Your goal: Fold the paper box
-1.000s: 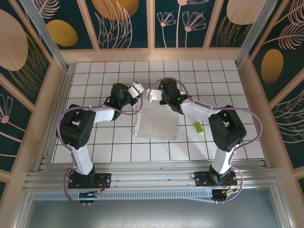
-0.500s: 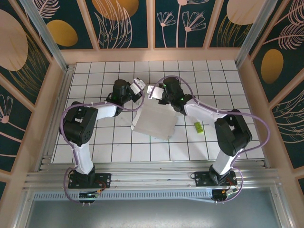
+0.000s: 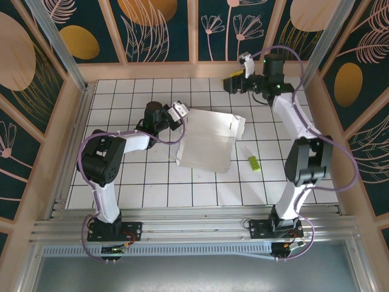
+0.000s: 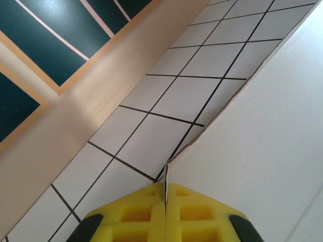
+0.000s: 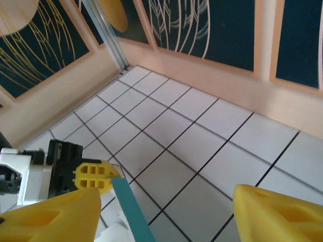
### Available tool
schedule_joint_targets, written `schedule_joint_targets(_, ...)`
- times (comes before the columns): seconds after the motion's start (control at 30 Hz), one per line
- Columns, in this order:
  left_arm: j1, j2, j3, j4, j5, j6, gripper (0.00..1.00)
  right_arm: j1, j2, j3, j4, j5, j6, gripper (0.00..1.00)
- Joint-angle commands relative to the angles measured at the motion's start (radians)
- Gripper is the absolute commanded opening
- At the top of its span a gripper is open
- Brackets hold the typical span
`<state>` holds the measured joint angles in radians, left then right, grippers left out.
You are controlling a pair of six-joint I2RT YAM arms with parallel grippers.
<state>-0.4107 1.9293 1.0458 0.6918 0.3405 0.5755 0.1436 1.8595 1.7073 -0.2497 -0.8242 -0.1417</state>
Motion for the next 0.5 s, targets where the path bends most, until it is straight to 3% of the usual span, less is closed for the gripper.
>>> schedule_joint_targets(0.0, -0.014, 0.001, 0.02, 0.036, 0.067, 0.079, 0.0, 0.019, 0.16, 0.164, -0.315, -0.164, 0.047, 0.75)
schedule_joint_targets(0.17, -0.023, 0.013, 0.022, 0.068, 0.059, 0.121, 0.0, 0.091, 0.312, 0.337, -0.554, -0.152, -0.095, 0.82)
schedule_joint_targets(0.47, -0.034, 0.02, 0.017, 0.107, 0.049, 0.147, 0.0, 0.128, 0.356, 0.275, -0.553, -0.153, -0.089, 0.57)
